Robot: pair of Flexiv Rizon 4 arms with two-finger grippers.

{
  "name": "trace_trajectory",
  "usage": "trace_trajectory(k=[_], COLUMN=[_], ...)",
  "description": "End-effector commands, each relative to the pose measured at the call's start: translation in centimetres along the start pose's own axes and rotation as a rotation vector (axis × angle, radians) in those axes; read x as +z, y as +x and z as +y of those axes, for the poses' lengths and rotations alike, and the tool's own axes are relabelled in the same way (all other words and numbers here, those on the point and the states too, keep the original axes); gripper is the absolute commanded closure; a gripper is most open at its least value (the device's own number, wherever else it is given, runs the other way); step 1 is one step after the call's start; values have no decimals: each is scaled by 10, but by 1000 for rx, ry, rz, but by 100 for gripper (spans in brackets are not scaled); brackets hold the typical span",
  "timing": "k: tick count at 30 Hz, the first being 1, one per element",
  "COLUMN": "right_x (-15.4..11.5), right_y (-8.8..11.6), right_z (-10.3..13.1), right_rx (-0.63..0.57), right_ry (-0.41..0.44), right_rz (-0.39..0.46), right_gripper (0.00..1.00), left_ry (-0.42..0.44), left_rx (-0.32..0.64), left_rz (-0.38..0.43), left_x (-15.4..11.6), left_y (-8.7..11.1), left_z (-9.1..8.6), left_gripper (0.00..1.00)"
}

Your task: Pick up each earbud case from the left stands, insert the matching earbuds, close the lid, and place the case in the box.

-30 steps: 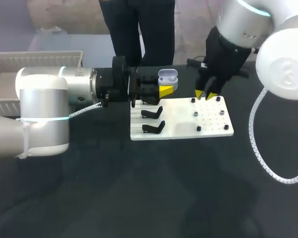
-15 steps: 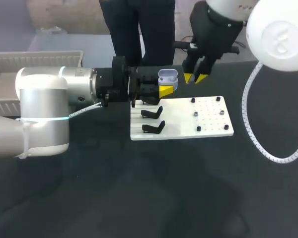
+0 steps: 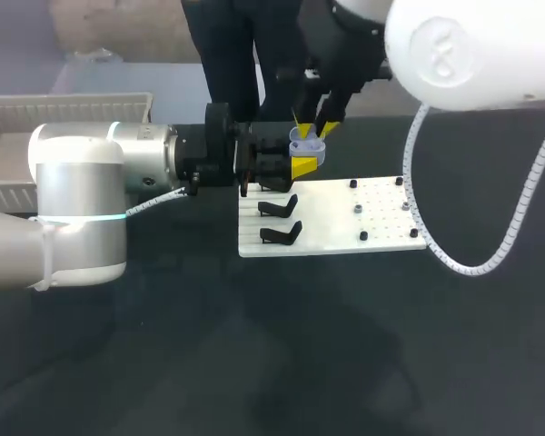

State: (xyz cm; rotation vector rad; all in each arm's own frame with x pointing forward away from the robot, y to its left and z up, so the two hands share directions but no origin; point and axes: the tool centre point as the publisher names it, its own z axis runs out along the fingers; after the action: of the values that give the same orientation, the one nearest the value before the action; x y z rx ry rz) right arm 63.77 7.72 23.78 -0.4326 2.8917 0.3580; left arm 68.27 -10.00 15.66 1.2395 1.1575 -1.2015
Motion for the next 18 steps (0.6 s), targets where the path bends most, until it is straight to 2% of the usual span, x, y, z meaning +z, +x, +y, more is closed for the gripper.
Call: trace_trajectory(k=[1, 7, 9, 18], right_x=[6, 10, 10, 10], right_y=[-9, -11, -12, -12], right_z=[6, 9, 11, 11], right_rx=[-14, -41, -60, -60], right_ry=[9, 27, 37, 37], right_rz=[22, 10, -37, -37], right_gripper=[100, 100, 100, 100], left_ry=[-4, -4, -4, -4], left_rx=[4, 4, 4, 4], left_rz=[-4, -4, -4, -4], left_x=[0, 0, 0, 0], left_y=[1, 1, 1, 1], left_z=[-1, -1, -1, -1], left_gripper=[100, 100, 100, 100])
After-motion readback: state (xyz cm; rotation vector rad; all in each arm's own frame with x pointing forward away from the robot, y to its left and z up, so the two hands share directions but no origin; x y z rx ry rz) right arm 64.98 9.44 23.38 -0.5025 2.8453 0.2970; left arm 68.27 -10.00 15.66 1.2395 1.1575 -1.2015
